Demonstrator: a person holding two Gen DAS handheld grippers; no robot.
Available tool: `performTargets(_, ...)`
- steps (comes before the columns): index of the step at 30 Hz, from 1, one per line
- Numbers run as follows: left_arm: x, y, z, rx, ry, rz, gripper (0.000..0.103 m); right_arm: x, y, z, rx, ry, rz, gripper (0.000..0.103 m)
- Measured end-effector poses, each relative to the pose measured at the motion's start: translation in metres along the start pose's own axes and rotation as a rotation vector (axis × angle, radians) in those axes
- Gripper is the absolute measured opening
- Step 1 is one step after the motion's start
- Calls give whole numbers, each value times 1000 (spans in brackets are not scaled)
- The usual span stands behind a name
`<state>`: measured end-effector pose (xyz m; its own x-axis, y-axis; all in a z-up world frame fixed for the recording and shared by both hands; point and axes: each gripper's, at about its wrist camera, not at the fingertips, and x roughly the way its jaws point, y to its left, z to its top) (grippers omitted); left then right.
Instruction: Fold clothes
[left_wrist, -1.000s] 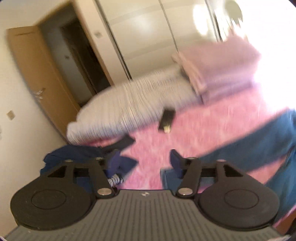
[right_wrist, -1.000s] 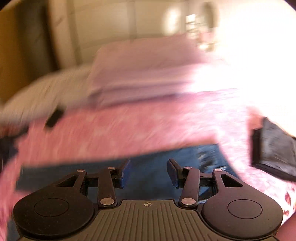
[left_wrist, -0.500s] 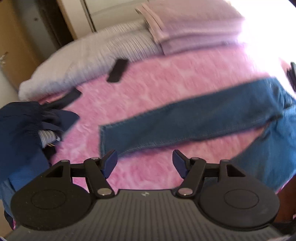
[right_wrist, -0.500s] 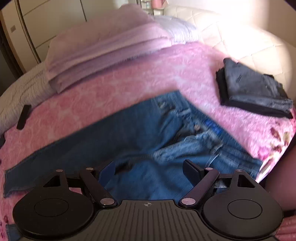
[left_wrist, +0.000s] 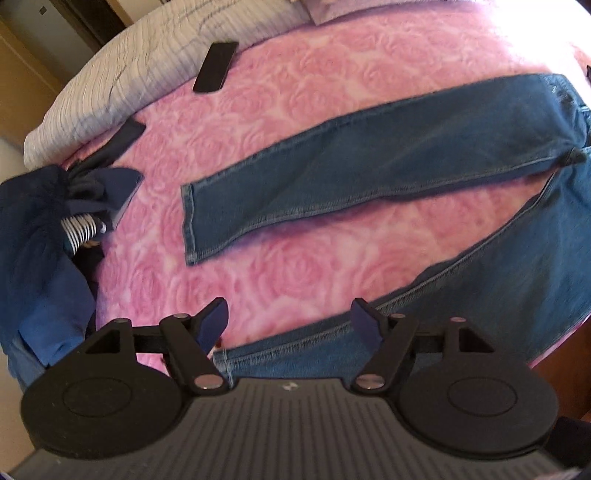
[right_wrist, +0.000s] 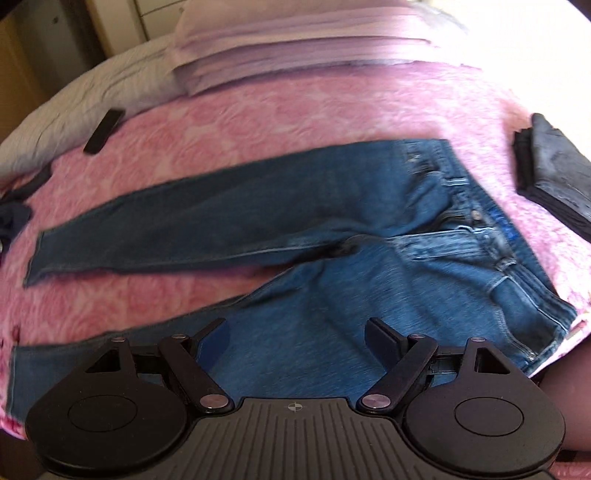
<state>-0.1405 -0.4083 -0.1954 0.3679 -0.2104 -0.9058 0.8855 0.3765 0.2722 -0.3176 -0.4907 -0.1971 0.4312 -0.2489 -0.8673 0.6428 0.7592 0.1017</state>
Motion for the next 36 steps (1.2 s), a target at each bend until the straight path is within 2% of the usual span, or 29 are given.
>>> performTargets(6,11,4,-14,-16,46,23,70,7,14,4,-76,17,15,83)
performTargets(10,16,-2,-19,-3,72,24,71,11,18,5,-125,47,-26,83)
performTargets(16,19,-17,-23,40,92,18,71,13,6,0,-104,86,-50,83)
performTargets(36,15,-65,-19,122,94,9,71,14,-37,-16,-47,106,-55,83)
